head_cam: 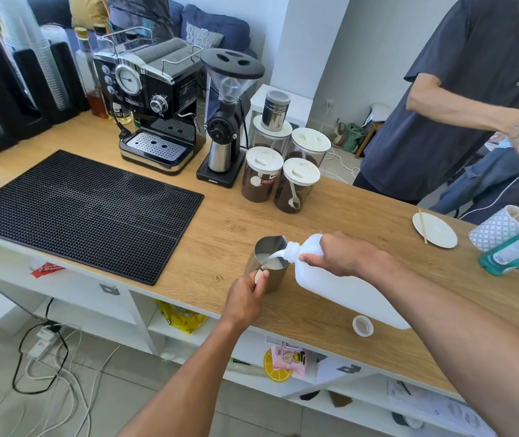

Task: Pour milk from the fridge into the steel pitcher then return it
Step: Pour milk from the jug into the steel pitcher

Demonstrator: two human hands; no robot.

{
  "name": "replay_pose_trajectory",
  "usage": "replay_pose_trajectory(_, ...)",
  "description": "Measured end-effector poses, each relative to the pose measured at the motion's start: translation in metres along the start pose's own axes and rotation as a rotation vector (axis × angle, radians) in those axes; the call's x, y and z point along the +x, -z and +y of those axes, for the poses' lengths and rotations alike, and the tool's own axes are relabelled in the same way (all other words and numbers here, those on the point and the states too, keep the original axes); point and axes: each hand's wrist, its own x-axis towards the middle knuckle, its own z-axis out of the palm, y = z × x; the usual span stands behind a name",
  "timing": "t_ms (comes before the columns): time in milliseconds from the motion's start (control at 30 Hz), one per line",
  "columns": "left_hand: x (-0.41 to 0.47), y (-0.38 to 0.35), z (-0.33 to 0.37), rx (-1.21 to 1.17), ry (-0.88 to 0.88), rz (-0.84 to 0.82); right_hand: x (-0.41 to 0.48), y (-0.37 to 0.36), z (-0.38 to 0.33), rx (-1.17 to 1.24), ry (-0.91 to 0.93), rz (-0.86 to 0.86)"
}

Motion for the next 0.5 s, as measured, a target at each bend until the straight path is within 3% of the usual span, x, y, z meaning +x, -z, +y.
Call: replay_pose_trajectory(500,0.0007,0.0001,-0.0005,0.014,-0.013,0.018,0.0007,-0.0003,0.0001,-0.004,-0.009,-0.011)
